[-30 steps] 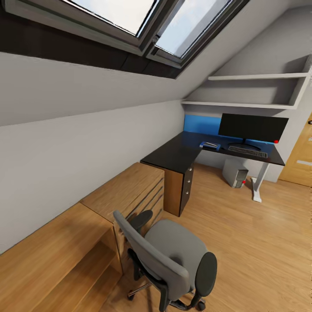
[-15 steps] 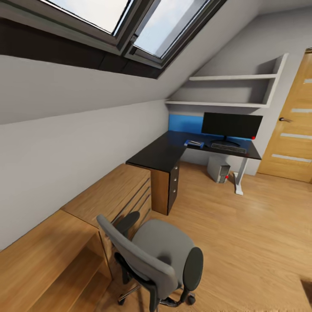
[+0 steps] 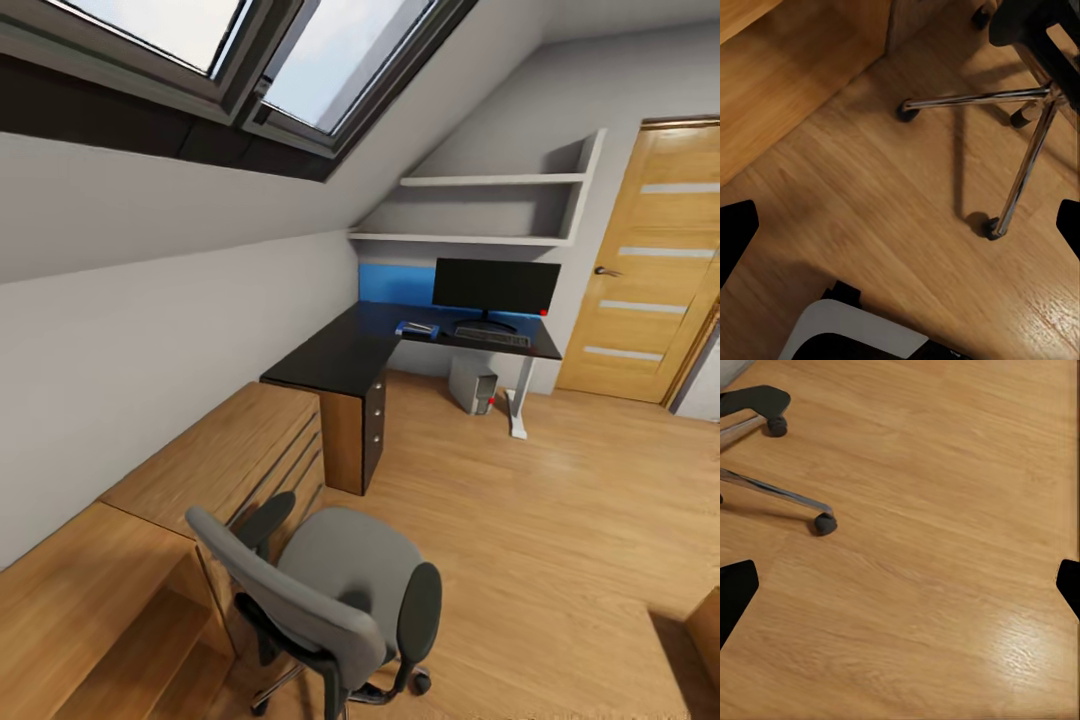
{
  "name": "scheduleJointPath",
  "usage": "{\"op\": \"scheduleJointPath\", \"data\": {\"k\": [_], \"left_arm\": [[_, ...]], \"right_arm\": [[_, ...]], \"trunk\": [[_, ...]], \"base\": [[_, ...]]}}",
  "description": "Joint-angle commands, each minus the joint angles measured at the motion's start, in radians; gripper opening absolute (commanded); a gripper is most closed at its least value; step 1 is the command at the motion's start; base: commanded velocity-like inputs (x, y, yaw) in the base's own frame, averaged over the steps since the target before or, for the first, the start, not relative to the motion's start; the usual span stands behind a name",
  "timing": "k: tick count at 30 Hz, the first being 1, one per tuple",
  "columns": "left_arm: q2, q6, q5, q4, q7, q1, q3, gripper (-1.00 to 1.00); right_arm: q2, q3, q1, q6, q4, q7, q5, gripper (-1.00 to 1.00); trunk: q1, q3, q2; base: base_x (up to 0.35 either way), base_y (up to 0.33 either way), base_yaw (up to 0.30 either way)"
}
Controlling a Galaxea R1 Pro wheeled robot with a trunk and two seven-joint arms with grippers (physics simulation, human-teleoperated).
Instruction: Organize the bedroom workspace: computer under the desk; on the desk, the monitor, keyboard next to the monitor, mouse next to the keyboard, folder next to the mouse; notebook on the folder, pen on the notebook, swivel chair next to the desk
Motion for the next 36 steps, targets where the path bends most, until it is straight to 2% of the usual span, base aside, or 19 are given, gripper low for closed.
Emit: {"op": "scheduleJointPath", "data": {"k": [1, 10, 24, 36], "left_arm": [[0.001, -0.004, 0.01, 0.0, 0.0, -0.001, -0.008, 1.0], [0.001, -0.004, 0.01, 0.0, 0.0, -0.001, -0.008, 1.0], [0.001, -0.004, 0.01, 0.0, 0.0, -0.001, -0.008, 1.0], [0.001, -0.004, 0.009, 0.0, 0.0, -0.001, -0.009, 1.0]], "right_arm": [[0.0, 0.008, -0.001, -0.003, 0.002, -0.008, 0.001, 1.0], [0.0, 0.008, -0.001, -0.003, 0.002, -0.008, 0.001, 1.0], [0.0, 0.008, -0.001, -0.003, 0.002, -0.008, 0.001, 1.0], [0.0, 0.008, -0.001, -0.004, 0.002, -0.008, 0.001, 1.0]], "trunk": [[0.0, -0.002, -0.001], [0.0, -0.002, -0.001], [0.0, -0.002, -0.001], [0.0, -0.002, -0.001]], "base": [[0.0, 0.0, -0.181], [0.0, 0.019, -0.172], [0.0, 0.175, -0.138], [0.0, 0.027, -0.085]]}}
